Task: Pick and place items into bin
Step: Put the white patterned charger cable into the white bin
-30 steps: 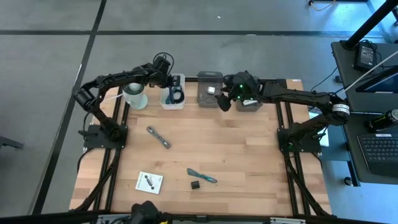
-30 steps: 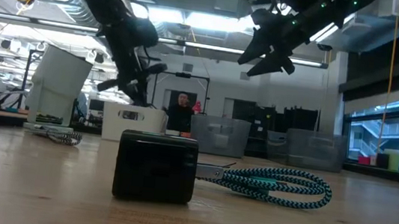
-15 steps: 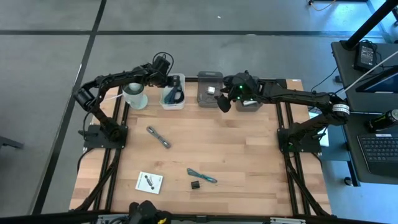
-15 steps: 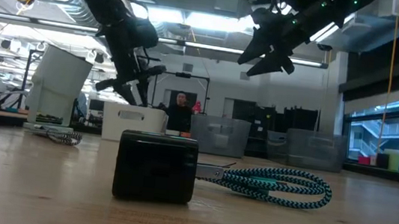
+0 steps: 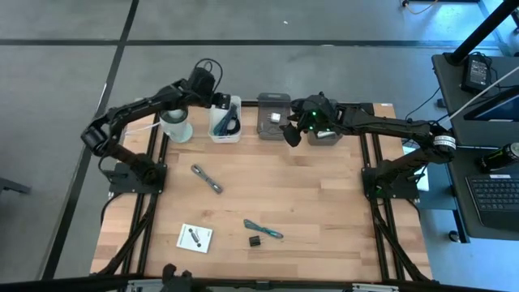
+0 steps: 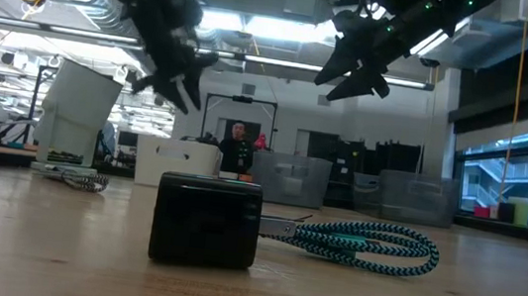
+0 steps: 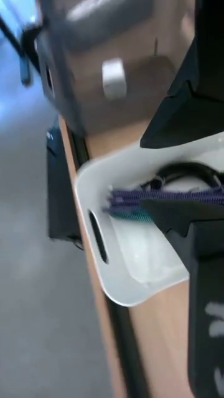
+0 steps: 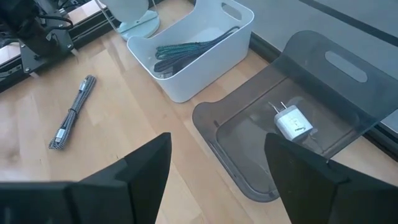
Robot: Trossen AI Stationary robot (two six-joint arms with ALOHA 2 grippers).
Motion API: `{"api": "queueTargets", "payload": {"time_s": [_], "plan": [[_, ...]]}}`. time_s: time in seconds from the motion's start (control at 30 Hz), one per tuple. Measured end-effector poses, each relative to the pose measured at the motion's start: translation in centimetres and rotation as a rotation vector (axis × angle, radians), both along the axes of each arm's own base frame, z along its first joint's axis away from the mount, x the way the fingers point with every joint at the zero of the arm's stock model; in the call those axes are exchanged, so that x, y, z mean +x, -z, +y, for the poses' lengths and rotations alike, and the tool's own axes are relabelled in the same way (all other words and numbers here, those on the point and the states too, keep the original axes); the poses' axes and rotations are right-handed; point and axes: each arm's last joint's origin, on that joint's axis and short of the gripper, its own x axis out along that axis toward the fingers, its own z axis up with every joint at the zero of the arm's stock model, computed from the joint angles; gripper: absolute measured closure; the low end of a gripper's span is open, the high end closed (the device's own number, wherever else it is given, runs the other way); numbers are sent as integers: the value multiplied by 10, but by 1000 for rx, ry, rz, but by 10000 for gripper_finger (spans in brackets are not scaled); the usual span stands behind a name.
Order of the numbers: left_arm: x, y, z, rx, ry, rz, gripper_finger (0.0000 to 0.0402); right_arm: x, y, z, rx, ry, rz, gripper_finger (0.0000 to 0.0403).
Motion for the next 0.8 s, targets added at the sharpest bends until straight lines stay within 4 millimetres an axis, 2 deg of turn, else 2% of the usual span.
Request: {"api": "queueTargets", "payload": {"time_s": [0.17,0.33,0.5,0.8], "plan": [[1,-25,-23,132,123,4,285,0,0,0,1,1,-2,142],[11,-37,-46,248,244,56,331,0,-1,0,33,28,-25,142],[23,-38,-65,304,372,90,393,3,-3,2,64,49,-68,142],[31,-32,-88,295,517,165,400,9,1,14,102,69,-69,142]]}}
